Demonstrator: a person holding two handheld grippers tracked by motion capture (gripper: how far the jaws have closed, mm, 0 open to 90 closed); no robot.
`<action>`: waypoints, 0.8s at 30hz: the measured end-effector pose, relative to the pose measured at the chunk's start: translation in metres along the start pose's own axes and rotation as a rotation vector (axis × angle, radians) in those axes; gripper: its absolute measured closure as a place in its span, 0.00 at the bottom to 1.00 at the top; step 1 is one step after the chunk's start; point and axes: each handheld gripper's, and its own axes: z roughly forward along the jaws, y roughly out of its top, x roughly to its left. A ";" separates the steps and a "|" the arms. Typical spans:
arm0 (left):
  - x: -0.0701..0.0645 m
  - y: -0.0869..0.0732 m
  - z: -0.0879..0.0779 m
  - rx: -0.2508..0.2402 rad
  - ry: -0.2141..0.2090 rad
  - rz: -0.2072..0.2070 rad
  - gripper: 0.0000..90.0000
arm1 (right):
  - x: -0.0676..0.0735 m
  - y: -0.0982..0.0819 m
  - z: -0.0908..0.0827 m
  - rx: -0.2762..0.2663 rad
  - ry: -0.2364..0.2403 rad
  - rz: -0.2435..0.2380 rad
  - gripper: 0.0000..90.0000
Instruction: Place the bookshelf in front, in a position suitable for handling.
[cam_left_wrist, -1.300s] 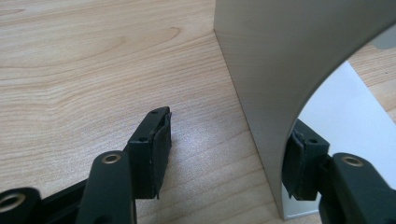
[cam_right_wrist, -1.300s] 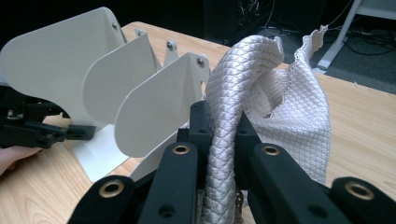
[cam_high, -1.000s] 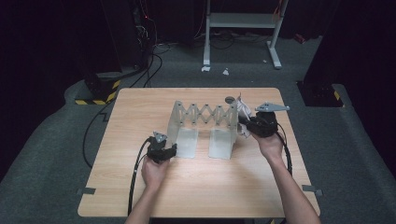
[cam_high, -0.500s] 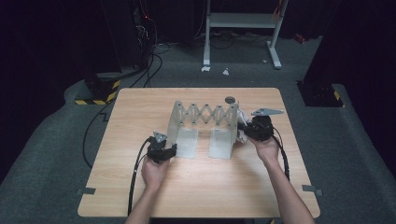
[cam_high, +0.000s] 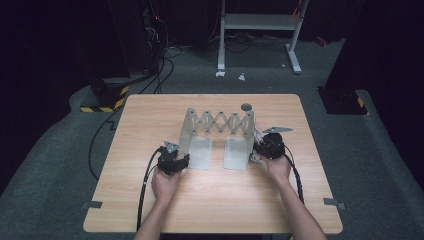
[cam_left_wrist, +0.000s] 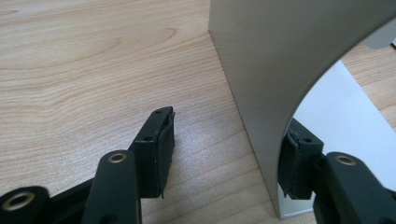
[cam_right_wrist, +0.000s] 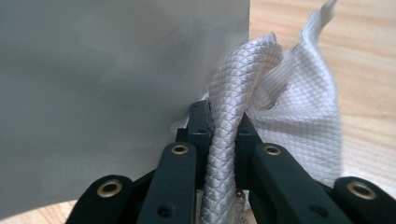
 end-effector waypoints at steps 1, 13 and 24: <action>0.000 0.000 0.000 -0.001 0.000 0.001 0.50 | 0.000 -0.002 0.002 0.007 -0.003 -0.001 0.92; 0.000 0.000 0.000 -0.002 -0.007 0.000 0.52 | -0.007 -0.008 0.019 0.063 -0.005 0.009 0.92; 0.000 0.000 0.000 -0.002 -0.007 0.002 0.52 | -0.004 0.020 -0.012 -0.040 0.002 -0.022 0.92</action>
